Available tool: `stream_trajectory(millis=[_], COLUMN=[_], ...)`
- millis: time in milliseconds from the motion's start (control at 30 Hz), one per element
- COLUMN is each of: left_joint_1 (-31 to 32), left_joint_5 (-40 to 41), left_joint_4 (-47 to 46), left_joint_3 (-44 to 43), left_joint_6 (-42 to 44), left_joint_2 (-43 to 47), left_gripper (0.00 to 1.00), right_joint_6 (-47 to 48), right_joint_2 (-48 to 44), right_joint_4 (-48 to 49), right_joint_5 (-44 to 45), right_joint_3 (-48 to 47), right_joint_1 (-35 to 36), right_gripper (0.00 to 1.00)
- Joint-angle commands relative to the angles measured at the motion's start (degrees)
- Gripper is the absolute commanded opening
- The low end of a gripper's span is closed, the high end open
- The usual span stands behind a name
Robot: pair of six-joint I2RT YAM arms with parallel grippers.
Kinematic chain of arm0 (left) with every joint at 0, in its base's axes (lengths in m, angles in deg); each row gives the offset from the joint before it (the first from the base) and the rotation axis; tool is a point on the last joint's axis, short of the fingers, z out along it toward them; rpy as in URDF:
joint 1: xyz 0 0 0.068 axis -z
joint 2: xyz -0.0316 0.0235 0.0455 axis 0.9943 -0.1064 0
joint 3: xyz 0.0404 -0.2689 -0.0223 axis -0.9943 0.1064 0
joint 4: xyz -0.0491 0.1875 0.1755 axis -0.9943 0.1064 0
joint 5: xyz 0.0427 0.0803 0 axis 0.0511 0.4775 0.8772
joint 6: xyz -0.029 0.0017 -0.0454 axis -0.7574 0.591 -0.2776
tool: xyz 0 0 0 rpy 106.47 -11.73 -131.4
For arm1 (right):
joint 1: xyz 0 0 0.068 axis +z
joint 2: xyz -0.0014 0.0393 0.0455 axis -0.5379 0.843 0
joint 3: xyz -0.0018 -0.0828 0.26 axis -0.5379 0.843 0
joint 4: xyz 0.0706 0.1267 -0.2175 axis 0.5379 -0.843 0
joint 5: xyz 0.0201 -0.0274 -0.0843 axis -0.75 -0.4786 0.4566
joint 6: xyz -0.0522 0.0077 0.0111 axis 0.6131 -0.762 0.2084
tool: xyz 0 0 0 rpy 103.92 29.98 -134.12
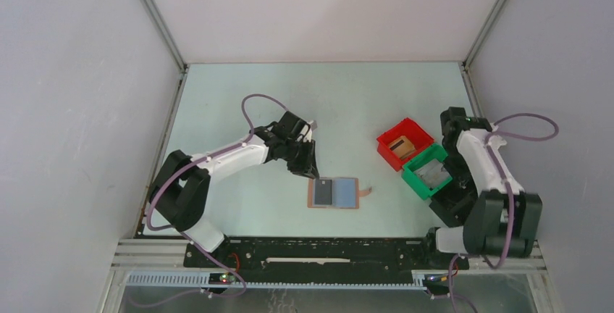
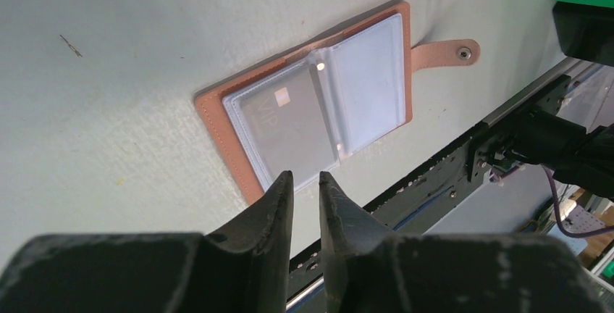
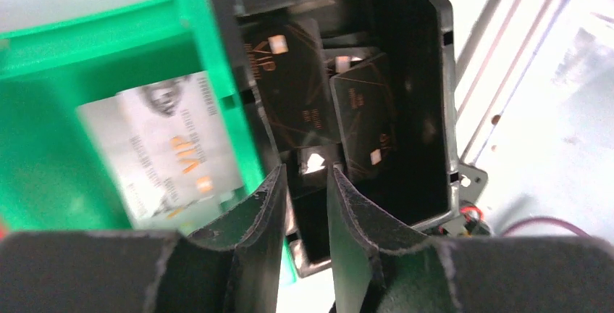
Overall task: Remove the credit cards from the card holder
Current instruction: Place the credit card in the storage box, then remove the credit card from the card holder.
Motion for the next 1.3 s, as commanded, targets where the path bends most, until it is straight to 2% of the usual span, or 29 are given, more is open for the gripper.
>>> stream_trajectory(millis=[0, 133, 233, 333, 433, 533, 733, 800, 1000, 1267], left_joint_1=[-0.3, -0.3, -0.3, -0.3, -0.4, -0.3, -0.3, -0.3, 0.0, 0.4], left_joint_5=[1.2, 2.3, 3.7, 4.3, 4.3, 3.2, 0.9, 0.1, -1.6, -2.8], left_joint_4=[-1.7, -3.1, -3.4, -4.2, -5.3, -6.4, -9.6, -10.5, -12.0, -12.9], left_joint_3=[0.6, 3.1, 4.9, 6.8, 8.7, 9.9, 10.8, 10.8, 10.1, 9.1], left_joint_6=[0.1, -1.1, -1.6, -2.2, -2.7, -3.1, -3.9, -4.0, -4.1, -4.5], left_joint_2=[3.9, 4.9, 5.6, 5.9, 5.4, 4.7, 2.6, 2.0, -1.0, -2.7], left_gripper=[0.25, 0.27, 0.28, 0.28, 0.28, 0.27, 0.28, 0.28, 0.29, 0.32], right_joint_6=[11.9, 23.4, 21.8, 18.5, 16.7, 14.2, 8.0, 6.7, 5.7, 6.4], right_joint_2=[-12.3, -26.4, -30.9, -28.0, -21.0, -12.9, -1.1, 1.7, 6.5, 3.1], right_joint_4=[9.2, 23.1, 33.1, 40.5, 46.5, 50.8, 64.2, 66.1, 65.4, 60.6], right_joint_5=[-7.7, -27.2, -37.6, -40.5, -40.8, -41.6, -48.4, -48.9, -48.0, -43.8], right_joint_3=[-1.9, 1.5, 5.3, 8.3, 10.1, 10.6, 14.6, 15.3, 15.7, 18.4], right_joint_1=[0.8, 6.2, 14.5, 25.7, 35.4, 41.1, 43.3, 43.3, 43.4, 41.8], right_gripper=[0.35, 0.39, 0.42, 0.42, 0.40, 0.37, 0.32, 0.31, 0.29, 0.31])
